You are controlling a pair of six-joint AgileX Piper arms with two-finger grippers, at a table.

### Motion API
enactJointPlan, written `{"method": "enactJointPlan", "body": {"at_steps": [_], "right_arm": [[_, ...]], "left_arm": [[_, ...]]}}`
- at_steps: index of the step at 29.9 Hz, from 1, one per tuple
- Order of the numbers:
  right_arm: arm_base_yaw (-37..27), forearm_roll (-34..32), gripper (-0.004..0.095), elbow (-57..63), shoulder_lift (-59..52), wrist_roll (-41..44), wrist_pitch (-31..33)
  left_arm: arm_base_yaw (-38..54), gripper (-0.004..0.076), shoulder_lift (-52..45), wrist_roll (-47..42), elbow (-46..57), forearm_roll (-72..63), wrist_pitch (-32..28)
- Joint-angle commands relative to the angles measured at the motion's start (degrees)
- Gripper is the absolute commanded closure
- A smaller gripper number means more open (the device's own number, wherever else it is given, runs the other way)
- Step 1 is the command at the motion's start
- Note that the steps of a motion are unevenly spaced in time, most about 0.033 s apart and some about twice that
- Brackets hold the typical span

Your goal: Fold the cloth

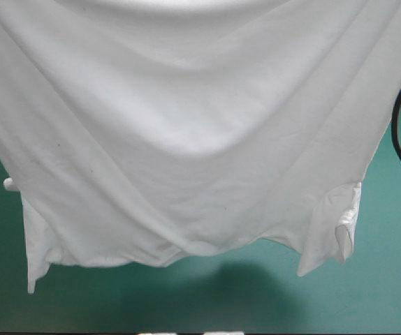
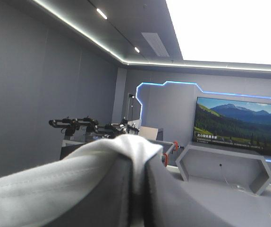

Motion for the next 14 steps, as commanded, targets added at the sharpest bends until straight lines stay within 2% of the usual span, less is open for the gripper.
{"method": "enactJointPlan", "body": {"at_steps": [1,5,7,11,14], "right_arm": [[-0.42,-2.70,0.0919,3.01,1.69,0.53,-3.52],[-0.42,-5.61,0.0919,7.15,5.95,1.41,-3.38],[-0.42,-6.95,0.0919,7.63,8.96,2.22,-5.48],[-0.42,-9.12,0.0919,7.52,13.91,3.85,-15.67],[-0.42,-12.31,0.0919,7.52,16.03,5.46,-22.90]], "left_arm": [[0.00,0.0746,2.37,-0.12,1.89,0.28,-2.59],[0.00,0.0746,7.21,-1.23,3.76,2.26,-3.62],[0.00,0.0746,10.40,-1.23,3.78,2.76,-6.21],[0.00,0.0746,15.80,-1.23,3.78,1.98,-14.23],[0.00,0.0746,18.70,-1.23,3.78,1.48,-23.49]]}}
